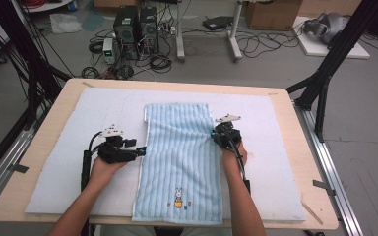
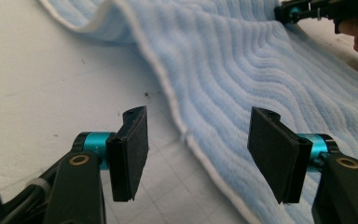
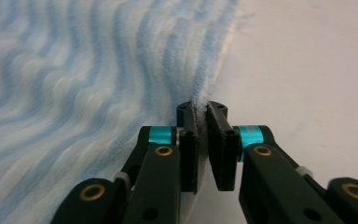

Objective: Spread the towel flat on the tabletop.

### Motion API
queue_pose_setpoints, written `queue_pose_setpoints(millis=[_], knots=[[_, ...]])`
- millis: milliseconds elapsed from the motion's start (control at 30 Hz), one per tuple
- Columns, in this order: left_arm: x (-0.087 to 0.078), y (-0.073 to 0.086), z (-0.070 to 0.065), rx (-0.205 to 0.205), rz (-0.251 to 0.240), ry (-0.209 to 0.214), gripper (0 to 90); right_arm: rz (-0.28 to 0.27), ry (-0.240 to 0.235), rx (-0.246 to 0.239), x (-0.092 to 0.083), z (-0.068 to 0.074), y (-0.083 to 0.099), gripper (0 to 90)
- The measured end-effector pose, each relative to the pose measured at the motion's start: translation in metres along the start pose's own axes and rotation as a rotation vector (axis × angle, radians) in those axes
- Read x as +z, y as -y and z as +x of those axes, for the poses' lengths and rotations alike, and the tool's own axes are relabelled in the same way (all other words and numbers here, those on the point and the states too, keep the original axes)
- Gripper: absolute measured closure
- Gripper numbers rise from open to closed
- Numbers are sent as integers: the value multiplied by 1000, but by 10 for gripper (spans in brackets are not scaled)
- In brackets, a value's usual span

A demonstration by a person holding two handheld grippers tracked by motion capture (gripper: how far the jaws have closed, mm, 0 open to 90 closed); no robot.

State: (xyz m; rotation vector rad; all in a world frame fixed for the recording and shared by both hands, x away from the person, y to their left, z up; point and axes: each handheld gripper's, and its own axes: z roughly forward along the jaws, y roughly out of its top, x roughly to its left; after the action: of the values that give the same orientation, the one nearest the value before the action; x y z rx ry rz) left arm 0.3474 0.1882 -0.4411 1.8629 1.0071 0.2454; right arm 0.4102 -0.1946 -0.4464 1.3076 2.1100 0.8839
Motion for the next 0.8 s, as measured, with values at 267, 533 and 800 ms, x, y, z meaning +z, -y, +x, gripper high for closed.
queue_pose_setpoints(millis=[267,533,800], knots=[[6,0,0,-2,-5,4,392,-113,-80,81,-20,-7,3,537],[34,-26,1,23,42,-45,452,-138,-125,42,-56,-13,24,472],[68,-36,-2,131,147,-88,740,-135,-211,31,-71,-14,49,445]])
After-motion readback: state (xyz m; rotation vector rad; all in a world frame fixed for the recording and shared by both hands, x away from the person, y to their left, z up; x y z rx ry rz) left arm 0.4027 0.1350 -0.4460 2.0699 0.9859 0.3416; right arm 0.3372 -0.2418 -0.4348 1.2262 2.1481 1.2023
